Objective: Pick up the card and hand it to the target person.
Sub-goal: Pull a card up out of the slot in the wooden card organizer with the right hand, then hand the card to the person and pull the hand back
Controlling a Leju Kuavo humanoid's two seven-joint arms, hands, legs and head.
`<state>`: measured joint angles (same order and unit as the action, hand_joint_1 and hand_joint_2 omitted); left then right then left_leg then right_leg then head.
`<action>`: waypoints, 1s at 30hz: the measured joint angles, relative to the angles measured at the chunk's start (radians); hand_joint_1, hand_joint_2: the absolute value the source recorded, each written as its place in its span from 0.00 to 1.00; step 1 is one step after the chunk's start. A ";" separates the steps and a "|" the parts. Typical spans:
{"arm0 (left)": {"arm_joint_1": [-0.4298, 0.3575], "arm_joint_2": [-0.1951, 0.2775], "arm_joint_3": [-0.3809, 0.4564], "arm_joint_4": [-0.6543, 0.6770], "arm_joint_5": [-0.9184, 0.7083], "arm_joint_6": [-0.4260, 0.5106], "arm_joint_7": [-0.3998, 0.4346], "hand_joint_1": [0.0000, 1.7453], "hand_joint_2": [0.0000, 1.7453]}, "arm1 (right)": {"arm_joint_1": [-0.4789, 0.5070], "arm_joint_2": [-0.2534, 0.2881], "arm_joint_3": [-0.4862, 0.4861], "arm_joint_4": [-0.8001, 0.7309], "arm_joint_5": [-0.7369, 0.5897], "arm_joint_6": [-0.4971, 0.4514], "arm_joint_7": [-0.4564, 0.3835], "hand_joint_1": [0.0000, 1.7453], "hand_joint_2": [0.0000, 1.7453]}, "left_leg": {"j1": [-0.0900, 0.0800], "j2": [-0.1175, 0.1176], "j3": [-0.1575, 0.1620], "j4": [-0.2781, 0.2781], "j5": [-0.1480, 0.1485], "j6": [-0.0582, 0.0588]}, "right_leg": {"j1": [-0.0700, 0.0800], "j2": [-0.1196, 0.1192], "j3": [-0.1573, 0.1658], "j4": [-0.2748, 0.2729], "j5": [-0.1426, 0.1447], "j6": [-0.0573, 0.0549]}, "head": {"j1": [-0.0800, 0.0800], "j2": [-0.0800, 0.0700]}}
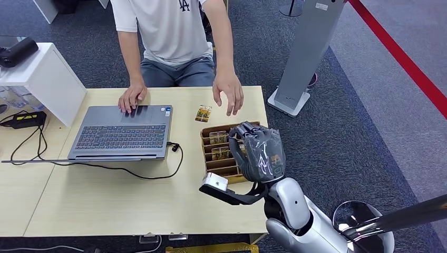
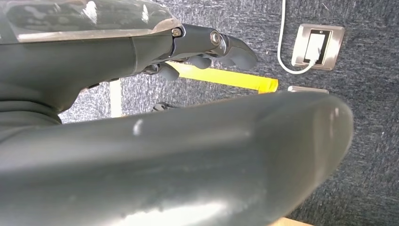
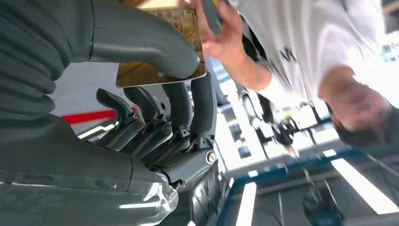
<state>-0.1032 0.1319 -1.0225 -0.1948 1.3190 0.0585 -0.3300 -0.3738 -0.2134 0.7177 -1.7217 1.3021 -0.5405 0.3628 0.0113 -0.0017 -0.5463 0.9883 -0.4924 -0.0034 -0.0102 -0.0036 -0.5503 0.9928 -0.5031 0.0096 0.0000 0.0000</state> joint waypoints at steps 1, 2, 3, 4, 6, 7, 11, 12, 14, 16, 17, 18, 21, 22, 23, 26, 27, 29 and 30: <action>0.000 0.000 -0.001 0.000 -0.001 0.000 0.000 0.00 0.00 | -0.001 0.006 0.000 0.025 0.009 -0.026 -0.009 0.95 1.00 | 0.000 0.000 0.000 0.000 0.000 0.000 | 0.000 0.000 0.000 0.000 0.000 0.000 | 0.000 0.000; -0.001 -0.001 -0.002 0.000 -0.002 -0.001 0.000 0.00 0.00 | -0.002 0.011 0.000 0.046 0.015 -0.048 -0.018 0.95 1.00 | 0.000 0.000 0.000 0.000 0.000 0.000 | 0.000 0.000 0.000 -0.001 0.000 0.000 | 0.000 0.000; -0.002 -0.001 -0.003 0.000 -0.002 -0.001 0.000 0.00 0.00 | -0.002 0.016 -0.001 0.068 0.021 -0.072 -0.027 0.95 1.00 | 0.000 0.001 0.001 -0.001 0.000 0.000 | 0.000 0.001 0.001 -0.001 0.001 0.000 | 0.000 0.000; -0.003 -0.001 -0.005 0.000 -0.003 -0.001 0.000 0.00 0.00 | -0.003 0.022 -0.004 0.094 0.028 -0.098 -0.035 0.95 1.00 | 0.000 0.001 0.001 -0.001 0.000 0.000 | 0.000 0.001 0.001 -0.001 0.001 0.000 | 0.000 0.000; -0.006 -0.001 -0.007 0.000 -0.004 -0.002 0.001 0.00 0.00 | -0.004 0.037 -0.013 0.141 0.044 -0.140 -0.049 0.95 1.00 | 0.000 0.001 0.001 -0.001 0.000 0.000 | 0.000 0.001 0.001 -0.001 0.001 0.000 | 0.000 0.000; -0.008 -0.001 -0.008 0.000 -0.005 -0.003 0.002 0.00 0.00 | -0.001 0.047 -0.025 0.153 0.058 -0.151 -0.060 0.95 1.00 | 0.000 0.001 0.001 -0.001 0.001 0.000 | 0.000 0.001 0.001 -0.002 0.001 0.000 | 0.000 0.000; -0.012 -0.002 -0.010 0.001 -0.007 -0.005 0.005 0.00 0.00 | 0.019 0.079 -0.078 0.146 0.086 -0.158 -0.112 0.95 1.00 | 0.000 0.001 0.001 -0.001 0.000 0.000 | 0.000 0.001 0.001 -0.001 0.001 0.000 | 0.000 0.000; -0.012 -0.003 -0.011 0.001 -0.007 -0.005 0.006 0.00 0.00 | 0.026 0.088 -0.092 0.143 0.091 -0.158 -0.129 0.95 1.00 | 0.000 0.001 0.001 -0.001 0.001 0.000 | 0.000 0.001 0.001 -0.001 0.001 0.000 | 0.000 0.000; -0.013 -0.004 -0.011 0.001 -0.006 -0.004 0.009 0.00 0.00 | 0.038 0.103 -0.115 0.139 0.105 -0.158 -0.158 0.95 1.00 | 0.000 0.001 0.001 -0.002 0.001 0.000 | 0.000 0.001 0.001 -0.001 0.001 0.000 | 0.000 0.000; -0.013 -0.005 -0.011 0.001 -0.006 -0.004 0.010 0.00 0.00 | 0.044 0.111 -0.125 0.141 0.115 -0.158 -0.173 0.95 1.00 | 0.000 0.000 0.001 -0.002 0.001 0.000 | 0.000 0.000 0.001 -0.001 0.001 0.000 | 0.000 0.000; -0.013 -0.005 -0.011 0.001 -0.006 -0.004 0.011 0.00 0.00 | 0.046 0.114 -0.127 0.144 0.117 -0.158 -0.177 0.95 1.00 | 0.000 0.000 0.001 -0.001 0.000 0.000 | 0.000 0.000 0.001 -0.001 0.000 0.000 | 0.000 0.000; -0.012 -0.005 -0.011 0.001 -0.006 -0.003 0.011 0.00 0.00 | 0.046 0.117 -0.129 0.149 0.116 -0.158 -0.181 0.95 1.00 | 0.000 0.000 0.000 -0.001 0.000 0.000 | 0.000 0.000 0.001 -0.001 0.000 0.000 | 0.000 0.000; -0.011 -0.004 -0.014 -0.001 -0.008 -0.012 0.009 0.00 0.00 | 0.046 0.130 -0.135 0.171 0.114 -0.158 -0.200 0.71 1.00 | 0.000 0.001 0.001 -0.001 0.000 0.000 | 0.000 0.001 0.001 -0.001 0.001 0.000 | 0.000 0.000; -0.011 -0.003 -0.017 -0.001 -0.011 -0.015 0.008 0.00 0.00 | 0.047 0.135 -0.137 0.175 0.109 -0.158 -0.210 0.48 1.00 | 0.000 0.001 0.001 -0.001 0.000 0.000 | 0.000 0.001 0.001 -0.001 0.001 0.000 | 0.000 0.000; -0.011 -0.003 -0.018 -0.001 -0.012 -0.017 0.007 0.00 0.00 | 0.051 0.143 -0.143 0.180 0.085 -0.158 -0.227 0.24 1.00 | 0.000 0.001 0.001 -0.001 0.000 0.000 | 0.000 0.001 0.001 -0.001 0.001 0.000 | 0.000 0.000; -0.007 -0.003 -0.007 0.000 -0.002 -0.008 -0.005 0.00 0.00 | 0.071 0.184 -0.190 0.204 -0.022 -0.158 -0.325 0.00 1.00 | 0.000 0.001 0.002 -0.002 0.001 0.000 | 0.000 0.001 0.002 -0.002 0.001 0.000 | 0.000 0.000; -0.005 -0.003 -0.003 0.000 0.003 -0.005 -0.009 0.00 0.00 | 0.078 0.200 -0.213 0.218 -0.050 -0.158 -0.362 0.00 1.00 | 0.000 0.001 0.002 -0.002 0.001 0.000 | 0.001 0.001 0.002 -0.002 0.001 0.000 | 0.000 0.000; -0.001 -0.003 0.003 0.000 0.009 -0.001 -0.010 0.00 0.00 | 0.089 0.226 -0.246 0.246 -0.111 -0.158 -0.419 0.00 1.00 | 0.001 0.001 0.003 -0.003 0.001 -0.001 | 0.001 0.001 0.003 -0.003 0.002 -0.001 | 0.000 0.000; 0.001 -0.002 0.005 0.000 0.012 -0.001 -0.010 0.00 0.00 | 0.093 0.233 -0.257 0.261 -0.151 -0.158 -0.442 0.00 1.00 | 0.001 0.001 0.003 -0.004 0.002 -0.001 | 0.001 0.001 0.003 -0.003 0.002 -0.001 | 0.000 0.000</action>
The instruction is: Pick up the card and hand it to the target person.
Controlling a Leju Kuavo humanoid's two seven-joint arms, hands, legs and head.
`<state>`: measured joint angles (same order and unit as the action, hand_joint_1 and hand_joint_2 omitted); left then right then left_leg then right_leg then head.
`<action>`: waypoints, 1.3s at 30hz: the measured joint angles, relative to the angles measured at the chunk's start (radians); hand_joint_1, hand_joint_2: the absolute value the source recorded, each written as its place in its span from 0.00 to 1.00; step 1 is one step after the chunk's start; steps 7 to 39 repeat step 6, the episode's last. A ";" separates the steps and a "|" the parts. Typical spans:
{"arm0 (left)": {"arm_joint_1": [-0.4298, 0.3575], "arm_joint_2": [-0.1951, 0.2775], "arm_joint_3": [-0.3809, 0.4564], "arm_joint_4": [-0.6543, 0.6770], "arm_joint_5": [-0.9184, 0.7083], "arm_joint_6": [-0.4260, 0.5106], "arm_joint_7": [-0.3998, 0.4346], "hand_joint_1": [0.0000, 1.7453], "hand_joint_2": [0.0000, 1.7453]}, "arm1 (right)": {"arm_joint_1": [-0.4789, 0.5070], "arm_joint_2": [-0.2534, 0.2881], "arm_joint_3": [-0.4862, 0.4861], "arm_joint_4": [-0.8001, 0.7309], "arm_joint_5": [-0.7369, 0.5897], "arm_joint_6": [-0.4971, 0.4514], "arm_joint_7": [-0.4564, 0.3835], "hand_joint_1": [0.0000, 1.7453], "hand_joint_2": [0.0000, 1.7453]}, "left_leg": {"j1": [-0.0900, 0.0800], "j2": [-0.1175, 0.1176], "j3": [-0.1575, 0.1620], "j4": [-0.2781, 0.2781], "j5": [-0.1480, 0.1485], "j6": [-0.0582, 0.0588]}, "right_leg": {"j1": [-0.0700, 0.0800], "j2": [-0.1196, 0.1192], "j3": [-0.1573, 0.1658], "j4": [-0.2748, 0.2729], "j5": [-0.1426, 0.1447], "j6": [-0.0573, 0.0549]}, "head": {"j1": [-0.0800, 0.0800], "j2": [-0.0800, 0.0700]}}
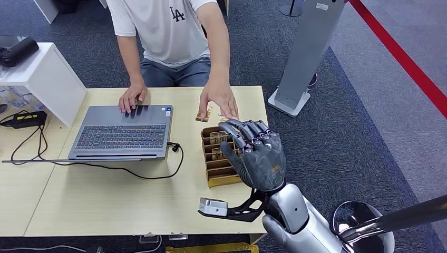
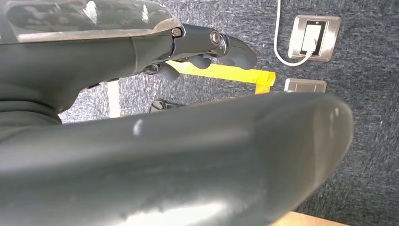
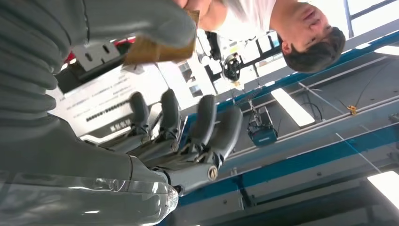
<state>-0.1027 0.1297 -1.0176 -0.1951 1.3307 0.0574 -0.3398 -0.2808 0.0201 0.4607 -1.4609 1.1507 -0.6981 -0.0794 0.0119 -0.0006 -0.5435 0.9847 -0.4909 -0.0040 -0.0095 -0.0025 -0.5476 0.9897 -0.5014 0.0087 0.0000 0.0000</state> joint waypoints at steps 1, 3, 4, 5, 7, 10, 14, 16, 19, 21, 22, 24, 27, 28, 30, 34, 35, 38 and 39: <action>0.001 0.000 0.002 0.000 0.002 0.000 0.000 0.00 0.00 | 0.002 0.004 -0.006 0.013 -0.042 0.000 -0.019 0.00 1.00 | 0.000 0.000 0.000 0.000 0.000 0.000 | 0.000 0.000 0.000 0.000 0.000 0.000 | 0.000 0.000; 0.002 0.001 0.003 0.001 0.004 0.002 0.001 0.00 0.00 | 0.004 0.003 -0.007 0.045 -0.153 0.000 -0.049 0.00 1.00 | 0.000 0.000 0.000 0.000 0.000 0.000 | 0.000 0.000 0.000 0.000 0.000 0.000 | 0.000 0.000; 0.001 0.001 0.004 0.001 0.006 0.003 0.001 0.00 0.00 | 0.002 -0.004 0.004 0.059 -0.218 0.000 -0.057 0.00 1.00 | 0.000 0.000 0.000 0.000 0.000 0.000 | 0.000 0.000 0.000 0.000 0.000 0.000 | 0.000 0.000; 0.001 0.001 0.005 0.001 0.007 0.003 0.002 0.00 0.00 | 0.000 -0.012 0.017 0.072 -0.284 0.000 -0.062 0.00 1.00 | 0.000 0.000 0.000 0.000 0.000 0.000 | 0.000 0.000 0.000 0.000 0.000 0.000 | 0.000 0.000; 0.001 0.001 0.006 0.001 0.008 0.004 0.003 0.00 0.00 | -0.001 -0.016 0.025 0.077 -0.314 0.000 -0.064 0.00 1.00 | 0.000 0.000 0.000 0.000 0.000 0.000 | 0.000 0.000 0.000 0.000 0.000 0.000 | 0.000 0.000; 0.001 0.001 0.006 0.001 0.008 0.004 0.003 0.00 0.00 | -0.001 -0.016 0.025 0.077 -0.314 0.000 -0.064 0.00 1.00 | 0.000 0.000 0.000 0.000 0.000 0.000 | 0.000 0.000 0.000 0.000 0.000 0.000 | 0.000 0.000; 0.001 0.001 0.006 0.001 0.008 0.004 0.003 0.00 0.00 | -0.001 -0.016 0.025 0.077 -0.314 0.000 -0.064 0.00 1.00 | 0.000 0.000 0.000 0.000 0.000 0.000 | 0.000 0.000 0.000 0.000 0.000 0.000 | 0.000 0.000; 0.001 0.001 0.006 0.001 0.008 0.004 0.003 0.00 0.00 | -0.001 -0.016 0.025 0.077 -0.314 0.000 -0.064 0.00 1.00 | 0.000 0.000 0.000 0.000 0.000 0.000 | 0.000 0.000 0.000 0.000 0.000 0.000 | 0.000 0.000; 0.001 0.001 0.006 0.001 0.008 0.004 0.003 0.00 0.00 | -0.001 -0.016 0.025 0.077 -0.314 0.000 -0.064 0.00 1.00 | 0.000 0.000 0.000 0.000 0.000 0.000 | 0.000 0.000 0.000 0.000 0.000 0.000 | 0.000 0.000; 0.001 0.001 0.006 0.001 0.008 0.004 0.003 0.00 0.00 | -0.001 -0.016 0.025 0.077 -0.314 0.000 -0.064 0.00 1.00 | 0.000 0.000 0.000 0.000 0.000 0.000 | 0.000 0.000 0.000 0.000 0.000 0.000 | 0.000 0.000; 0.001 0.001 0.006 0.001 0.008 0.004 0.003 0.00 0.00 | -0.001 -0.016 0.025 0.077 -0.314 0.000 -0.064 0.00 1.00 | 0.000 0.000 0.000 0.000 0.000 0.000 | 0.000 0.000 0.000 0.000 0.000 0.000 | 0.000 0.000; 0.001 0.001 0.006 0.001 0.008 0.004 0.003 0.00 0.00 | -0.001 -0.016 0.025 0.077 -0.314 0.000 -0.064 0.00 1.00 | 0.000 0.000 0.000 0.000 0.000 0.000 | 0.000 0.000 0.000 0.000 0.000 0.000 | 0.000 0.000; 0.001 0.001 0.006 0.001 0.008 0.004 0.003 0.00 0.00 | -0.001 -0.016 0.025 0.077 -0.314 0.000 -0.064 0.00 1.00 | 0.000 0.000 0.000 0.000 0.000 0.000 | 0.000 0.000 0.000 0.000 0.000 0.000 | 0.000 0.000; 0.001 0.001 0.006 0.001 0.008 0.004 0.003 0.00 0.00 | -0.001 -0.016 0.025 0.077 -0.314 0.000 -0.064 0.00 1.00 | 0.000 0.000 0.000 0.000 0.000 0.000 | 0.000 0.000 0.000 0.000 0.000 0.000 | 0.000 0.000; 0.001 0.001 0.006 0.001 0.008 0.004 0.003 0.00 0.00 | -0.001 -0.016 0.025 0.077 -0.314 0.000 -0.064 0.00 1.00 | 0.000 0.000 0.000 0.000 0.000 0.000 | 0.000 0.000 0.000 0.000 0.000 0.000 | 0.000 0.000; 0.001 0.001 0.006 0.001 0.008 0.004 0.003 0.00 0.00 | -0.001 -0.016 0.025 0.077 -0.314 0.000 -0.064 0.00 1.00 | 0.000 0.000 0.000 0.000 0.000 0.000 | 0.000 0.000 0.000 0.000 0.000 0.000 | 0.000 0.000; 0.001 0.001 0.006 0.001 0.008 0.004 0.003 0.00 0.00 | -0.001 -0.016 0.025 0.077 -0.314 0.000 -0.064 0.00 1.00 | 0.000 0.000 0.000 0.000 0.000 0.000 | 0.000 0.000 0.000 0.000 0.000 0.000 | 0.000 0.000; 0.001 0.001 0.006 0.001 0.008 0.004 0.003 0.00 0.00 | -0.001 -0.016 0.025 0.077 -0.314 0.000 -0.064 0.00 1.00 | 0.000 0.000 0.000 0.000 0.000 0.000 | 0.000 0.000 0.000 0.000 0.000 0.000 | 0.000 0.000; 0.001 0.001 0.006 0.001 0.008 0.004 0.003 0.00 0.00 | -0.001 -0.016 0.025 0.077 -0.314 0.000 -0.064 0.00 1.00 | 0.000 0.000 0.000 0.000 0.000 0.000 | 0.000 0.000 0.000 0.000 0.000 0.000 | 0.000 0.000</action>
